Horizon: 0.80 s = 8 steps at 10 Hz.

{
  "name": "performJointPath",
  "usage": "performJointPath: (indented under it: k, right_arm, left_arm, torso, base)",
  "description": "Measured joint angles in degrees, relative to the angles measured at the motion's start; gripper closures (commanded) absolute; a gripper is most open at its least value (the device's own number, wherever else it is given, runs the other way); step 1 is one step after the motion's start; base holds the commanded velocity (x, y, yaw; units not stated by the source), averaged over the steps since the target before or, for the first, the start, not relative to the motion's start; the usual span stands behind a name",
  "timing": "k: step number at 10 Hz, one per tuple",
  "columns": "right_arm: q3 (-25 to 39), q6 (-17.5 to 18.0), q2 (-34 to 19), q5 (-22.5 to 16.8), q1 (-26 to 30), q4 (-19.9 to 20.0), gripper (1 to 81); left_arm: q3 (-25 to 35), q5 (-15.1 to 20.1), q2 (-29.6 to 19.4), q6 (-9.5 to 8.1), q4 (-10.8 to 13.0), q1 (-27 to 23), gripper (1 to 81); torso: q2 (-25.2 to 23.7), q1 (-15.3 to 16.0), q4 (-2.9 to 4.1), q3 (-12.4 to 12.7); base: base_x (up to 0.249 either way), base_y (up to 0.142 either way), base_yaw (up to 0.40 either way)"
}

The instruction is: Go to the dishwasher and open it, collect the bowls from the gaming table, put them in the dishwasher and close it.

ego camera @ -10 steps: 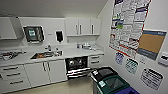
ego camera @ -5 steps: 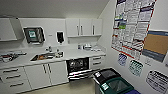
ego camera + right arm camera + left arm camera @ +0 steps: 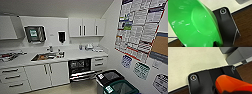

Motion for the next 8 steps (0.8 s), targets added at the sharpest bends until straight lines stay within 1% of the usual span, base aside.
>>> performJointPath:
  k: [2, 3, 4, 6, 8]
  right_arm:
    - [0.0, 0.4, -0.2, 0.1, -0.7, 0.1, 81.1]
    - [-0.1, 0.0, -0.6, -0.3, 0.0, -0.1, 81.1]
    - [-0.3, 0.0, -0.6, 0.0, 0.3, -0.1, 81.1]
    - [-0.2, 0.4, 0.0, 0.0, -0.5, 0.0, 81.1]
    - [-0.2, 0.0, -0.3, -0.1, -0.3, -0.1, 81.1]
  left_arm:
    - [0.4, 0.0, 0.5, 0.0, 0.0, 0.6, 81.1]
    - [0.4, -0.1, 1.0, -0.01, 0.0, -0.2, 81.1]
    - [0.6, -0.6, 0.9, -0.01, 0.0, -0.6, 81.1]
    - [0.3, -0.1, 0.5, -0.01, 0.0, 0.3, 81.1]
    - [0.4, -0.1, 0.5, -0.01, 0.0, 0.2, 81.1]
  torso:
    - [-0.1, -0.1, 0.0, 0.0]
    - [0.0, 0.0, 0.0, 0.0]
    - [0.0, -0.1, 0.0, 0.0]
    - [0.0, -0.1, 0.0, 0.0]
    - [0.0, -0.1, 0.0, 0.0]
  base:
    - [0.115, 0.071, 0.0]
    - [0.127, 0.071, 0.0]
    - [0.129, 0.071, 0.0]
    - [0.132, 0.071, 0.0]
    - [0.136, 0.072, 0.0]
